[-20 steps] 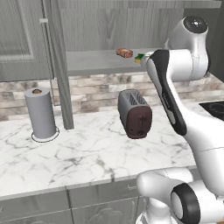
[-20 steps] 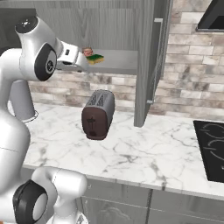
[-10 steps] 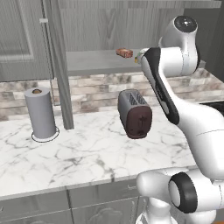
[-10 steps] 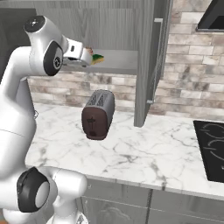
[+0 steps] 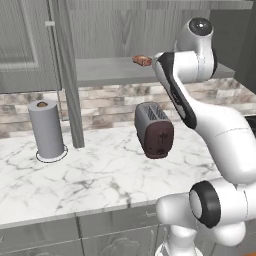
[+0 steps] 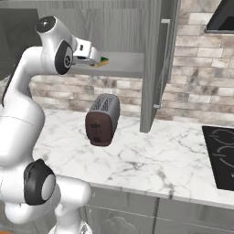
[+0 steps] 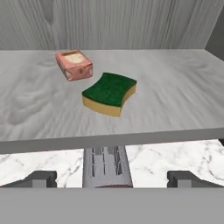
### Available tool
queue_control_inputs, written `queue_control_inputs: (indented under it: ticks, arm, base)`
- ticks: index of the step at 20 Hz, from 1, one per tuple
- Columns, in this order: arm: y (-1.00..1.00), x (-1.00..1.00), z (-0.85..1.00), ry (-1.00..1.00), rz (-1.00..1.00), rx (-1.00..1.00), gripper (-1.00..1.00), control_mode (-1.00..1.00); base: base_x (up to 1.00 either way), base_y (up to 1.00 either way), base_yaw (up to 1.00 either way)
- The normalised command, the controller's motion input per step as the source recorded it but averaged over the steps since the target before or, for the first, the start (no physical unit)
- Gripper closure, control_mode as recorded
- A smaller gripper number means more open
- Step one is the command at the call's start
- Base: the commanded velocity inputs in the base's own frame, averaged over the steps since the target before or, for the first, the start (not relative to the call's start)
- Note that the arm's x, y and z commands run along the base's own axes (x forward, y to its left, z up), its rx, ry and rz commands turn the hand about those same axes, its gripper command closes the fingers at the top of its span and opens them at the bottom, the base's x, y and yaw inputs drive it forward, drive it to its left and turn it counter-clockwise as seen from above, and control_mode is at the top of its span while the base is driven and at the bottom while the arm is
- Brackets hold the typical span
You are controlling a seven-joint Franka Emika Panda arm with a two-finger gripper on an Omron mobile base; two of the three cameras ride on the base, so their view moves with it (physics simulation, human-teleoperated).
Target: Locate and retrieve the bar soap and sponge from the cabinet. Place them next to the sink.
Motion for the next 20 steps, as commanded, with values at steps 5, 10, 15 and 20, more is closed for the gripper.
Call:
queue_control_inputs:
  ticks: [5, 10, 15, 20]
  arm:
    - [-0.05, 0.39, 0.0, 0.0, 0.03, 0.0, -1.0, -1.0]
    - [-0.09, 0.24, -0.03, 0.0, 0.0, 0.0, -1.0, -1.0]
    - [-0.02, 0.26, -0.24, -0.02, 0.0, 0.0, -1.0, -1.0]
    - [0.0, 0.25, -0.16, -0.04, 0.01, 0.0, -1.0, -1.0]
  base:
    - [0.0, 0.0, 0.0]
    - [0.0, 0.0, 0.0]
    - [0.0, 0.0, 0.0]
    - [0.0, 0.0, 0.0]
